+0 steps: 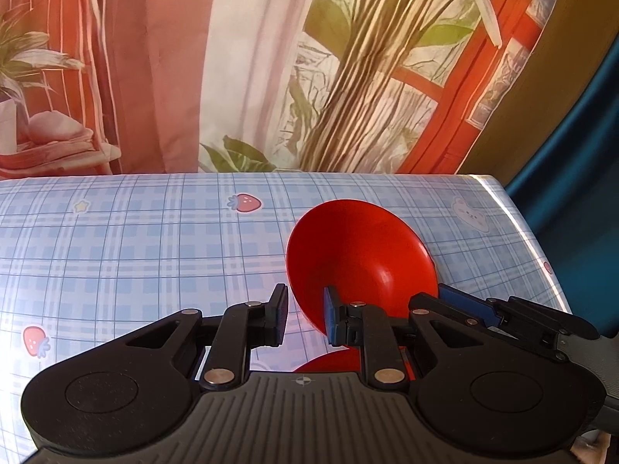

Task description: Organize plates and bowls

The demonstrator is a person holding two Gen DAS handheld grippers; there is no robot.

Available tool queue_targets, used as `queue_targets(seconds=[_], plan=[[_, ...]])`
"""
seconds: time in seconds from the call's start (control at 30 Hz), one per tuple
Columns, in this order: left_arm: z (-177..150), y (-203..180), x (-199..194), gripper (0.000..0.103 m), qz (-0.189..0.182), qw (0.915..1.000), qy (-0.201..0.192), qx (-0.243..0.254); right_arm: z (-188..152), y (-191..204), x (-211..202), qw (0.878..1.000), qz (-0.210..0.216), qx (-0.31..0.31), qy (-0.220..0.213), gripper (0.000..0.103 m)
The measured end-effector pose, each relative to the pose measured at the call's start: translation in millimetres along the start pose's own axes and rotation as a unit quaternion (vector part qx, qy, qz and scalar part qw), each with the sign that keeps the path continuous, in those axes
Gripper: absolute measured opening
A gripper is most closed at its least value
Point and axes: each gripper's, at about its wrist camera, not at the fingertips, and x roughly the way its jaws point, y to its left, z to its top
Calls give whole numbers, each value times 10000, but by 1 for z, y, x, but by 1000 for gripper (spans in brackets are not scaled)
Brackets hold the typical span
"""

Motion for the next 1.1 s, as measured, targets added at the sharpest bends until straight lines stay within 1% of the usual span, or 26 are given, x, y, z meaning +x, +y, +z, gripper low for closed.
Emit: queue_targets(seconds=[0.17,0.3,0.47,0.8,1.1], plan=[[-3,-9,-1,19,105,9995,-134,265,-1,-3,-1,10000,18,56,-37,21],[-1,-12,-3,18,34,9995,-172,275,-2,-6,-2,9999,-18,131,-67,20],[-1,-21,-11,18,24,9990,-240,388,0,-10,-12,9996,-57,176,-204,20],[-5,-38,-47,18,0,9973,-421,599,7,-5,-41,9990,-78,176,-415,20],[-24,-51,-91,18,-15,9961,-553,687,2,14,-77,9986,-49,116,-523,21]])
